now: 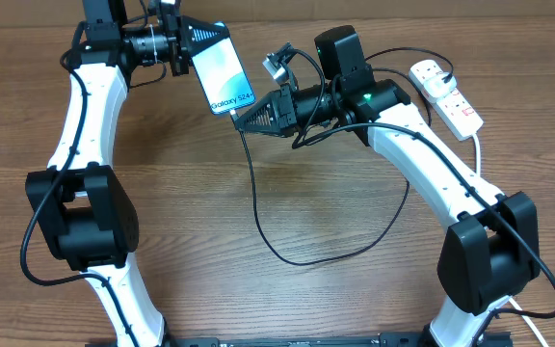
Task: Plug charger to phone and switch on socket
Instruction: 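Push the plug up into the phone's bottom port with the right gripper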
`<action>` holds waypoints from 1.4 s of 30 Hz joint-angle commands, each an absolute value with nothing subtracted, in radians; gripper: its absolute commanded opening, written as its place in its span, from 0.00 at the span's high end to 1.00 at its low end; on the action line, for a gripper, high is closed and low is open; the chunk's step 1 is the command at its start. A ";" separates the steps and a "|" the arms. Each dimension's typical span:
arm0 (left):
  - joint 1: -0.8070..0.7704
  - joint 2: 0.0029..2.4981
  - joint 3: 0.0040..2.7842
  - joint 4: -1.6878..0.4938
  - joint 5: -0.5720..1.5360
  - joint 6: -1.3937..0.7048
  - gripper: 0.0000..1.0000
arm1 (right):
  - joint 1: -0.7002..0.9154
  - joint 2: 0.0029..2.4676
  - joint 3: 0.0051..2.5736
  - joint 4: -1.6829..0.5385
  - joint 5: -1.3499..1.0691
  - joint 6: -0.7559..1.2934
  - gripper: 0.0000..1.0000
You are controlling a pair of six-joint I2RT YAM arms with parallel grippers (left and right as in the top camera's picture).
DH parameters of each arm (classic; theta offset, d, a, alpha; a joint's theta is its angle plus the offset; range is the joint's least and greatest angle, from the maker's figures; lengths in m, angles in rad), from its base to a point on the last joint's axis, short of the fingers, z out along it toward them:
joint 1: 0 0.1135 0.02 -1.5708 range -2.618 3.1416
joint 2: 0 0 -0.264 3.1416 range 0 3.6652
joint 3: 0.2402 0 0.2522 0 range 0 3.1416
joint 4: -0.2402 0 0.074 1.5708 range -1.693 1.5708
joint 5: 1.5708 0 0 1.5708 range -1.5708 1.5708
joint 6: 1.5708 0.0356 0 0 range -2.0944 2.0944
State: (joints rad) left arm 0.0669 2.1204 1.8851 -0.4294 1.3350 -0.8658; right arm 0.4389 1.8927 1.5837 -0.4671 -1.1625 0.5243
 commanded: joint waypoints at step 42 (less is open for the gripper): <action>0.078 2.113 1.901 -0.413 1.463 -0.854 0.96 | 0.430 1.859 1.610 -0.442 -1.115 0.552 0.96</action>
